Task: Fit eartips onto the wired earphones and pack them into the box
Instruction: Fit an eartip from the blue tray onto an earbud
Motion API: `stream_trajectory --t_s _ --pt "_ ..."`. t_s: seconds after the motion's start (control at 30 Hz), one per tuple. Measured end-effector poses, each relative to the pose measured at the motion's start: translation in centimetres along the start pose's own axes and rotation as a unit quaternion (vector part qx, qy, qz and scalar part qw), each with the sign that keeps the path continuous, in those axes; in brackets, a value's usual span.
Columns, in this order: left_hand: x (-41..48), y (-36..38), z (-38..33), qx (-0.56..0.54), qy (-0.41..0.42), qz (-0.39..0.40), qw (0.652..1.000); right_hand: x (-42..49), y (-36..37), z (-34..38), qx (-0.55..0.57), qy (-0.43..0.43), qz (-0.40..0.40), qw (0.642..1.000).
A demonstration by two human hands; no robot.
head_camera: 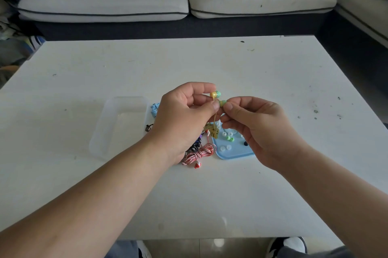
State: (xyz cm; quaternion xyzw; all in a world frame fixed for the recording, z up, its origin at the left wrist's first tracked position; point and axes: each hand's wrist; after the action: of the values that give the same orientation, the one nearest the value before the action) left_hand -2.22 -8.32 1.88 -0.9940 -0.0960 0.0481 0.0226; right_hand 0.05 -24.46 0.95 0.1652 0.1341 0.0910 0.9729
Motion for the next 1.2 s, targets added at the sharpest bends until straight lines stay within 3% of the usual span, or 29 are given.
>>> stream_trajectory --t_s 0.4,0.8,0.97,1.03,1.13,1.2 --pt "0.3 -0.2 -0.2 -0.019 -0.029 -0.005 0.999 0.0 -0.2 0.3 0.027 0.014 -0.019 0.999" --pt "0.2 -0.7 -0.3 -0.033 -0.044 0.029 0.998 0.8 -0.3 0.0 0.065 0.089 0.037 0.993" --pt "0.2 -2.2 -0.9 -0.043 -0.036 0.009 0.998 1.5 1.4 -0.5 -0.053 0.119 -0.021 0.991" --pt "-0.2 -3.1 -1.4 -0.059 -0.031 0.003 0.998 1.2 2.6 -0.6 -0.091 0.151 0.022 0.984" --pt "-0.7 -5.0 -1.9 -0.066 -0.024 -0.022 0.997 0.1 4.4 -0.9 -0.091 0.213 0.163 0.959" --pt "-0.8 -6.5 -1.8 -0.042 -0.015 -0.048 0.998 -0.1 5.5 -1.5 -0.098 0.217 0.196 0.951"
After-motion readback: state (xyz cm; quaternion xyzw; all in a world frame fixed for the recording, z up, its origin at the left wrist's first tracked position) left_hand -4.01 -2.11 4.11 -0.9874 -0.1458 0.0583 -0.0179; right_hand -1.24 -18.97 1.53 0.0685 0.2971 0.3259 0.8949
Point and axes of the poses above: each hand's wrist, its own x-axis towards the middle knuckle, its own y-axis out of the palm, z = x × y, and after that the axes turned 4 degrees about x, right-handed
